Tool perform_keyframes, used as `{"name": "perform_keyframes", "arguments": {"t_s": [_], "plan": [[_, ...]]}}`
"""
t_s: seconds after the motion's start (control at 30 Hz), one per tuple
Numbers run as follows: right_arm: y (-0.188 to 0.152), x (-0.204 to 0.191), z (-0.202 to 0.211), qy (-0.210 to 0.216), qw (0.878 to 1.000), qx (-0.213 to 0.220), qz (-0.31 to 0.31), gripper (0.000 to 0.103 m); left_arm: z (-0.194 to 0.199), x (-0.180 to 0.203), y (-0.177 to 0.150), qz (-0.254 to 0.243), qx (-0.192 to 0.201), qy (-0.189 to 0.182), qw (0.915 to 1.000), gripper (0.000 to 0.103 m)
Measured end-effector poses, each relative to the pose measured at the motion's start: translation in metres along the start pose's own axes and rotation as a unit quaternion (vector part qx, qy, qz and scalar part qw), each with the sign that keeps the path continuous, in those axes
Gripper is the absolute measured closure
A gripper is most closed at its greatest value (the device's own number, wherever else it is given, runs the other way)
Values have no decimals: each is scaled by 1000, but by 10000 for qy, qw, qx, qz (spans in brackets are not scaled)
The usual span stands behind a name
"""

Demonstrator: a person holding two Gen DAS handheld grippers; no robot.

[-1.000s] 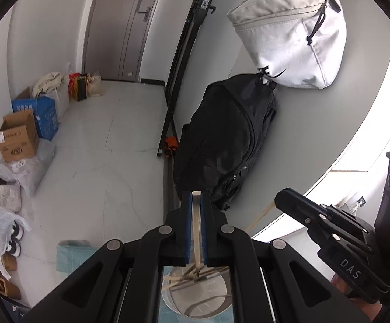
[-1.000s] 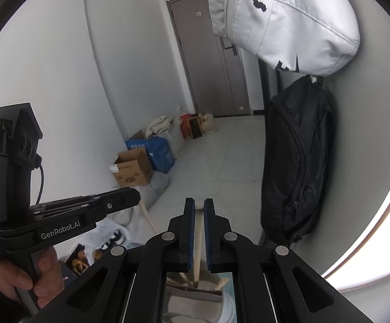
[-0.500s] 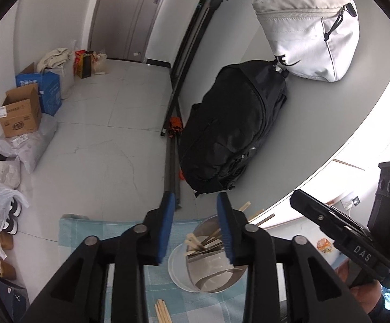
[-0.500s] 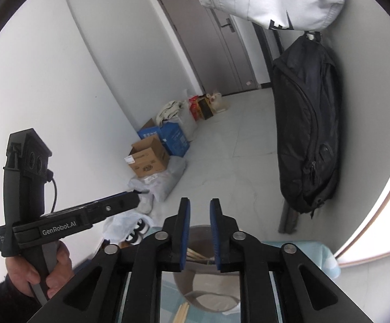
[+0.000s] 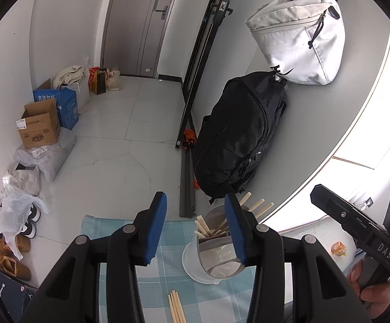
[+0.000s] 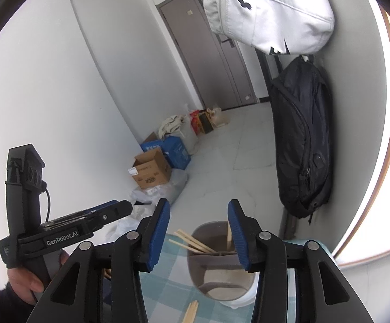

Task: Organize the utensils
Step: 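Move both open grippers back down toward the remaining sticks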

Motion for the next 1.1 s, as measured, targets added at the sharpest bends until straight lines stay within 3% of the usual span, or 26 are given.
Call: {"name": "perform_keyframes", "arguments": {"t_s": [0.13,0.37,0.47,0.67,0.73,0.83,1.1], "plan": [[-3,-9,11,17,10000,66,42,57,13,0,-1,10,147,46,9999,53],[-16,-18,28,5,9998,170,78,47,29,3,-8,-102,322,188,9993,50],[-24,-21,35,-3,9997,216,106,43,35,2,-14,-110,422,235,9988,37],[-47,-22,40,-101,9995,253,128,30,40,3,-30,-339,537,358,9973,37],[-56,-21,40,-151,9996,232,100,21,42,2,-36,-484,602,488,9958,35],[-71,-20,36,-157,9998,116,70,21,43,-1,-47,-500,635,542,9953,22],[-113,-18,21,-220,9996,-156,72,12,34,-25,-82,-263,522,692,9959,21]]}}
Point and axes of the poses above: each gripper's, at about its wrist camera, not at the fingertips, and z roughly against the way its jaws point, x to its right, y to its top, the point moved 10 cm from there along -z, roughly the way its jaws point, and after that the axes turned 5 degrees about -y, right-handed, at the moved point
